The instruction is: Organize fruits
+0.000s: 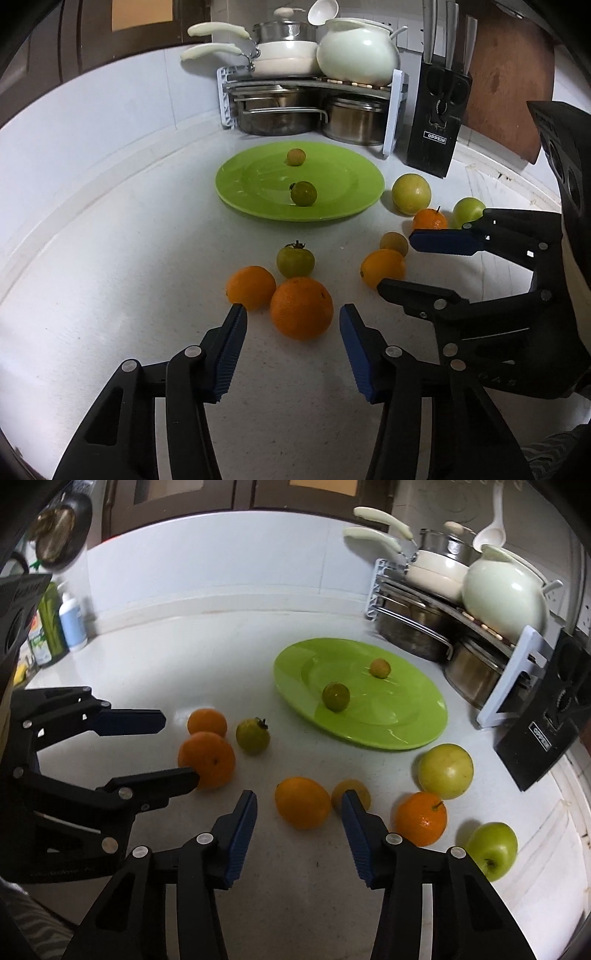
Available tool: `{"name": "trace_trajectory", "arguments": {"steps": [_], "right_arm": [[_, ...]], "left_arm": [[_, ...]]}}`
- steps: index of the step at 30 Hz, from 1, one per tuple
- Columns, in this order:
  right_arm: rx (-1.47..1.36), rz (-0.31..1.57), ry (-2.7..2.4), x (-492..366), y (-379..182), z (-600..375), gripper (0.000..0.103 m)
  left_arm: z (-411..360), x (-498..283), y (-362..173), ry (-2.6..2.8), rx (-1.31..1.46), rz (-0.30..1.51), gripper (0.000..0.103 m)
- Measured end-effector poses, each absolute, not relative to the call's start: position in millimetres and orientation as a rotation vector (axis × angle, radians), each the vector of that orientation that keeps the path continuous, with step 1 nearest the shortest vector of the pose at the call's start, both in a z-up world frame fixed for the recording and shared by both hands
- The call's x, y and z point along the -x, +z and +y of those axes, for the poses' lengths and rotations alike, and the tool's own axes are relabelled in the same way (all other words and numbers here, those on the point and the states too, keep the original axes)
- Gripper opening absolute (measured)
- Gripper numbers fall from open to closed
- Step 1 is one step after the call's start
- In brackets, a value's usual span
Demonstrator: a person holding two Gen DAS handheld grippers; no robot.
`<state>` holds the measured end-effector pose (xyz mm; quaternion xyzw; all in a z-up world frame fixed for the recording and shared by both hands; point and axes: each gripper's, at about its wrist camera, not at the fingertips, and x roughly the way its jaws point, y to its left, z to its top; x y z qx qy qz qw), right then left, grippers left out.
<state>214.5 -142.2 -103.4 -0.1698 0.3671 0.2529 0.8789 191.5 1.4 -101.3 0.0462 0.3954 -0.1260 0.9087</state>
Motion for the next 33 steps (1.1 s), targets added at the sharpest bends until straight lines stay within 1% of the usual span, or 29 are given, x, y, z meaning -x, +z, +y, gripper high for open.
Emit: {"name": "trace_trajectory", "arguments": {"steps": [3, 5, 9, 17, 19, 22, 23, 24, 33], "right_arm": [[0.373, 0.768, 0.536, -216.5, -106.9, -139.2, 0.045], [0.387, 0.768, 0.538, -217.2, -108.8, -137.2, 0.044], [0.402, 0.778, 0.534, -219.3, -113.1, -134.2, 0.044], [0.451, 0.762, 0.508, -221.4, -117.6, -130.2, 0.044], [0.471, 0.758, 0.500, -221.9, -119.2, -129.1, 0.043], [0.492, 0.755, 0.492, -223.6, -121.4, -128.4, 0.043], [0.493, 0.756, 0.489, -224.4, -121.6, -128.7, 0.042], [0.497, 0.755, 0.483, -225.0, -121.8, -129.1, 0.038], [0.441, 0.765, 0.514, -222.5, -115.1, -130.9, 0.038]], "left_arm": [[1.2, -195.2, -103.8, -0.266, -0.083, 0.827, 0.050], [1.6, -197.6, -104.9, -0.273, -0.070, 0.833, 0.049], [2.4, -203.1, -108.6, -0.279, -0.052, 0.847, 0.044], [1.8, -208.2, -111.9, -0.287, -0.039, 0.862, 0.043], [1.0, -208.3, -112.4, -0.290, -0.041, 0.865, 0.040], [0.2, -207.3, -112.4, -0.287, -0.051, 0.861, 0.040], [0.3, -206.9, -112.5, -0.288, -0.052, 0.862, 0.040], [0.4, -206.6, -112.6, -0.287, -0.051, 0.863, 0.039], [4.9, -200.9, -106.4, -0.271, -0.026, 0.855, 0.039]]}}
